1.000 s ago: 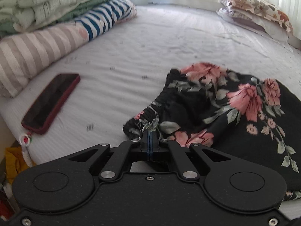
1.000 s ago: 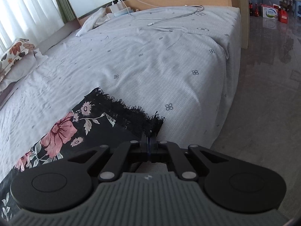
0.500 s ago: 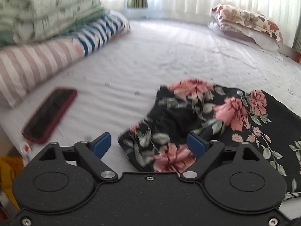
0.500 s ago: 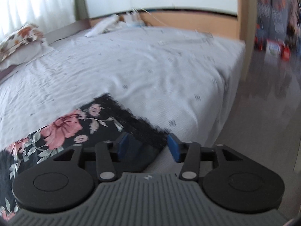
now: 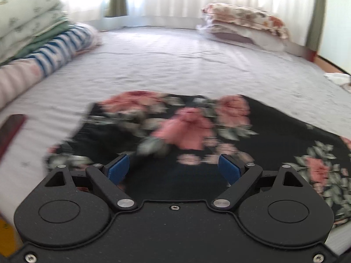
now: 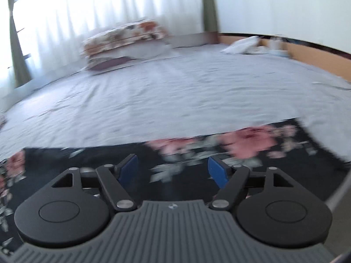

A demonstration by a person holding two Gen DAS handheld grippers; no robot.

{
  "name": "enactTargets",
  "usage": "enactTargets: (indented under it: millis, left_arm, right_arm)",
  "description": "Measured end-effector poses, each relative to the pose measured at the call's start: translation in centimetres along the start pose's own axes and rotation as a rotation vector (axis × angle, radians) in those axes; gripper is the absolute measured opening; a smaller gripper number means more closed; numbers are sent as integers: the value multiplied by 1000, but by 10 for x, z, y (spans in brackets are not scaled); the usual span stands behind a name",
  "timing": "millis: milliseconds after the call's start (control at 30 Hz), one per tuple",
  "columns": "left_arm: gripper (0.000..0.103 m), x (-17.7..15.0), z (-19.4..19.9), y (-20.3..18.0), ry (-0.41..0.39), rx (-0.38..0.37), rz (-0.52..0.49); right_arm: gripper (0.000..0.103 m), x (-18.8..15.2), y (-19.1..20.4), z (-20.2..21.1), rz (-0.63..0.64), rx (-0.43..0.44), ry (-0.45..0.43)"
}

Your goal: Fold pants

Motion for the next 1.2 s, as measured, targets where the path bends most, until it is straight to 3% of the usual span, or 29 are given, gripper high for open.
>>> enactTargets:
  millis: [133,333,500,633,1200]
  left_arm:
    - [89,-7,-8,-43,-4,-49,-36]
    - [89,-24,-12,-76,-19,-51,-113]
    - [88,-45,-14,-80,10,-38,-173]
    - [88,-56,-12,-74,0,-59,-162]
    - [88,-71,2,-66,2,-95,-189]
  right_arm:
    - [82,-26,63,-7,84,117,39]
    - [83,-66,112,-4,185,168,62]
    - [83,-94,108,-4,246,143,105]
    - [87,-108,102,4,288,143,82]
    - [89,-123,90,29,320,157,66]
Point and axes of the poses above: each gripper's, at about its wrist camera, not at the fingertips, and z roughly against the way its jaws point, y to its left, x to its top, the point moved 8 cm from there along -z, roughly the way its jaws point, and after that the axes turned 6 degrees about -z, right-handed, at the moved point
